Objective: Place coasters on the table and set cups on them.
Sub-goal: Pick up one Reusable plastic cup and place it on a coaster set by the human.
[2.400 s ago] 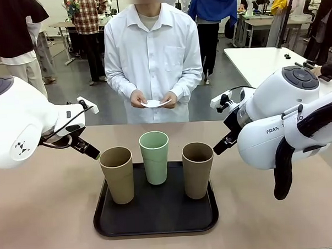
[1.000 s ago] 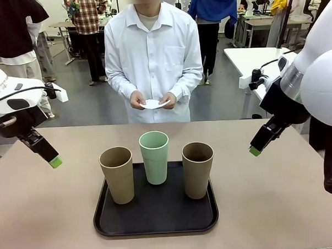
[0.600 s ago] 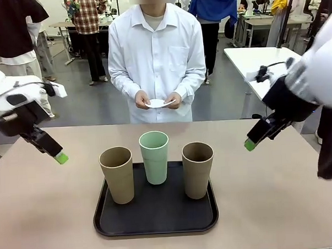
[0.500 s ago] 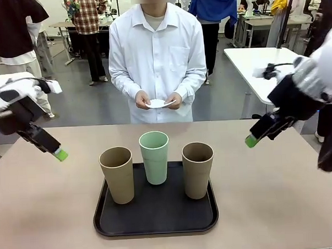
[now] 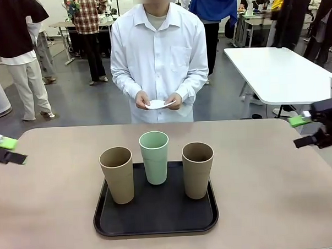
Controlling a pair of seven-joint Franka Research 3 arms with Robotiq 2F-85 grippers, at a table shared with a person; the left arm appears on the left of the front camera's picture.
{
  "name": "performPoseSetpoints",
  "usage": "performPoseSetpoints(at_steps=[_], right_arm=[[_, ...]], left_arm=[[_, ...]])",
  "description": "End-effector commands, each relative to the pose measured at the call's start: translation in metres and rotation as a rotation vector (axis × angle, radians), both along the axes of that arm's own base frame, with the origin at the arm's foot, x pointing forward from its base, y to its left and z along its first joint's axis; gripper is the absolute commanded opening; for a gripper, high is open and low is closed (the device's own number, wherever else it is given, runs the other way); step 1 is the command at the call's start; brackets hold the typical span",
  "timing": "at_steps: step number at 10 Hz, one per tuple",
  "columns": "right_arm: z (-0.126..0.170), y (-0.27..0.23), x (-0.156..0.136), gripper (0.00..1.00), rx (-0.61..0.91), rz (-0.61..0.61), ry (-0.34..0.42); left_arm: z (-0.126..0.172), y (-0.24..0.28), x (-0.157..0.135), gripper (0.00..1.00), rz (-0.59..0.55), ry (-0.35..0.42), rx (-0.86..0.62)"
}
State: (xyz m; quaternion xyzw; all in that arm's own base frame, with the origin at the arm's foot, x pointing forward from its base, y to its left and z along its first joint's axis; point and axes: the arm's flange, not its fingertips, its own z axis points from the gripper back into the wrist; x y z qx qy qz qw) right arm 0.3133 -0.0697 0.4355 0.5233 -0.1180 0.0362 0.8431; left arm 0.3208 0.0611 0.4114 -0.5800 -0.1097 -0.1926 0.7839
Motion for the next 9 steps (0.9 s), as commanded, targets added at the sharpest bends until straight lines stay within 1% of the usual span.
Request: performPoseSetpoints(at_steps=[1, 2, 3, 5, 7, 9], right_arm=[[-0.045, 0.001, -0.033, 1.0, 0.067, -0.05, 0.018], [-0.049, -0.003, -0.037, 1.0, 0.074, -0.064, 0.026], [-0.053, -0.008, -0.038, 1.0, 0.072, -0.077, 0.034], [-0.06, -0.018, -0.045, 1.0, 0.079, -0.101, 0.045], [-0.064, -0.022, -0.05, 1.0, 0.078, -0.113, 0.042], [-0.066, -0.026, -0.052, 1.0, 0.074, -0.135, 0.039]], left_arm=[[-0.011, 0.04, 0.007, 1.0, 0.12, 0.164, -0.114], [-0.01, 0.058, -0.001, 1.0, 0.178, 0.18, -0.121], [-0.01, 0.069, -0.004, 1.0, 0.225, 0.199, -0.114], [-0.01, 0.083, -0.006, 1.0, 0.309, 0.251, -0.055], [-0.012, 0.094, -0.003, 1.0, 0.361, 0.296, -0.008], [-0.01, 0.109, -0.005, 1.0, 0.4, 0.324, 0.021]])
